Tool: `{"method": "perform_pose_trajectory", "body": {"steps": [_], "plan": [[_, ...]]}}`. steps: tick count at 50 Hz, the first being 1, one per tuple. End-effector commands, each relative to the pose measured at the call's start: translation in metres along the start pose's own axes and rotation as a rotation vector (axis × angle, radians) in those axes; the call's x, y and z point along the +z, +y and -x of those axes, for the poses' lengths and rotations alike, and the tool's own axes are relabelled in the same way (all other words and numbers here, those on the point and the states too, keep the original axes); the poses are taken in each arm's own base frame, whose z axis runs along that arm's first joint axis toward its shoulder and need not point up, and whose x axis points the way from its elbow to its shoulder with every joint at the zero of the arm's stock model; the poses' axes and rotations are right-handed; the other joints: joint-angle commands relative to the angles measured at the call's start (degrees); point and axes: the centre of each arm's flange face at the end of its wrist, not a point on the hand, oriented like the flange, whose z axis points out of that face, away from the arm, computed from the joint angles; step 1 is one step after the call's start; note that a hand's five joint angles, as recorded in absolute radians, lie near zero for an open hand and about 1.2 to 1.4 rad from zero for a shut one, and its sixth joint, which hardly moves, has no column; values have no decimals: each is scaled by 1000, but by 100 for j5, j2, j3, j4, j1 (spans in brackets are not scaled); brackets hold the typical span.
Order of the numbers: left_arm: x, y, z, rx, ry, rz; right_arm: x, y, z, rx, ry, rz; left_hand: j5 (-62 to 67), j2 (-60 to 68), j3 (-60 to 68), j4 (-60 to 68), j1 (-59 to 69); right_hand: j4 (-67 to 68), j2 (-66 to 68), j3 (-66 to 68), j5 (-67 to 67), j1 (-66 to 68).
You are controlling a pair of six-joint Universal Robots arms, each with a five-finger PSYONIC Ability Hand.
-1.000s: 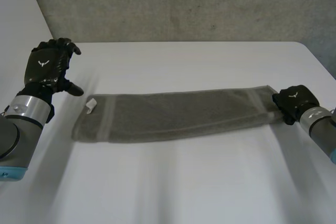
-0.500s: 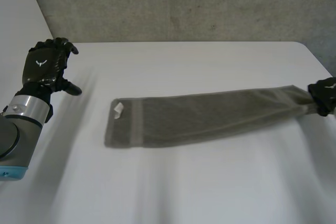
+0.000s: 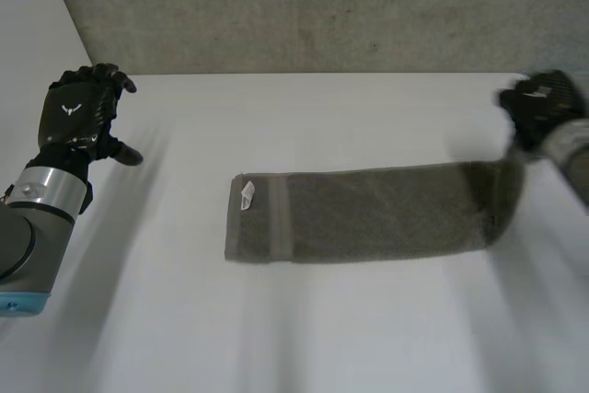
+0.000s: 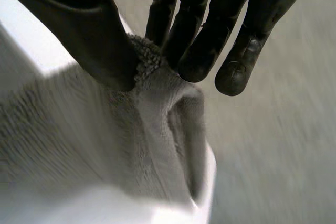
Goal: Fold the towel.
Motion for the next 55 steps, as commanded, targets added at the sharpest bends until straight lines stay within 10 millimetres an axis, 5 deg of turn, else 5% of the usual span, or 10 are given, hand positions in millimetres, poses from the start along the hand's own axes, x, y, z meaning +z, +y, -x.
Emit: {"method": "perform_pose_trajectory", "body": {"steps": [1,12,18,20,21,26,37,42,50,55], "plan": [[0,0,0,0,0,-1,-50,-103,139,-51,-229,-238,-151,-303,-333,-353,-324,358,344,368,1532,1863],[0,0,0,2,0,-1,-109,-137,286,-110,-431,-361,-168,-320,-350,-370,-341,358,344,368,1532,1863],[0,0,0,2,2,-1,-113,-122,321,-182,-478,-343,-168,-320,-350,-370,-341,358,344,368,1532,1863],[0,0,0,1,2,1,-113,-112,328,-240,-503,-312,-168,-320,-350,-370,-341,-5892,-5906,-5882,-4718,-4388],[0,0,0,2,3,-1,-113,-112,328,-240,-503,-311,-184,-337,-366,-387,-358,-5927,-5941,-5916,-4753,-4422],[0,1,-1,3,5,0,-108,-120,317,-231,-475,-302,-184,-337,-366,-387,-358,-6642,-6656,-6632,-5468,-5137],[-1,4,-4,1,17,12,-75,-157,201,-22,-272,-277,-184,-337,-366,-387,-358,-6642,-6656,-6632,-5468,-5137],[-2,6,-9,3,34,17,-55,-127,138,133,-198,-157,-184,-337,-366,-387,-358,-6642,-6656,-6632,-5468,-5137],[-10,10,-42,-16,171,32,-59,-45,116,268,-280,50,-67,-219,-249,-269,-240,-6642,-6656,-6632,-5468,-5137],[-26,15,-97,-53,417,52,-73,-11,117,302,-315,104,34,-118,-148,-168,-139,-6642,-6656,-6632,-5468,-5137]]}}
